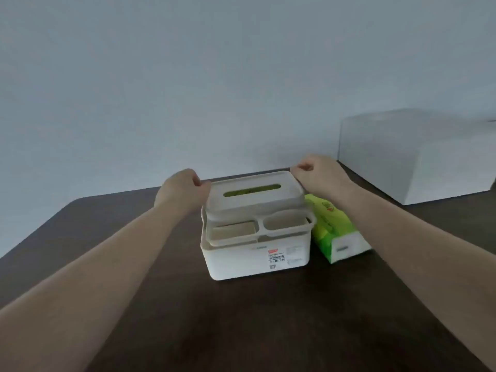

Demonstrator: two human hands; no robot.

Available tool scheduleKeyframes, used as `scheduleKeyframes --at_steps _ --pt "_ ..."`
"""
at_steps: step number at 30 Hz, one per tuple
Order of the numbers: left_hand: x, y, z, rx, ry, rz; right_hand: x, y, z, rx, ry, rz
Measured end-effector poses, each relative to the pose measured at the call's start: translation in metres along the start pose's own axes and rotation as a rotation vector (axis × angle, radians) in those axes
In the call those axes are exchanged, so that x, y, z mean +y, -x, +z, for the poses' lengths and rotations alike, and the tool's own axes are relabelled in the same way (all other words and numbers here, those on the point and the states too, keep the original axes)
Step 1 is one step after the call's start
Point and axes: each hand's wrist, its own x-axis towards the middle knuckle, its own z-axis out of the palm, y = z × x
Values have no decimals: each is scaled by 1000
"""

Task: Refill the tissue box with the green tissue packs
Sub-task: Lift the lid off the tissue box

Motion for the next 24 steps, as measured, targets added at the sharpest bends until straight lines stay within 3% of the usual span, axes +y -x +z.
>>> scheduleKeyframes --at_steps 3,6,16,21,24 --pt "0 16 0 -154 11 -80 -5 20 -2 -82 102 92" --pt "1 21 2 -191 7 -120 -8 24 5 -83 178 130" --pt "-2 20 -8 -22 -7 -62 -13 17 17 34 216 130" --pt "-4 15 -31 104 57 -63 -44 12 7 192 152 35" --pt "-19 10 -54 158 105 -92 -71 6 11 197 109 -39"
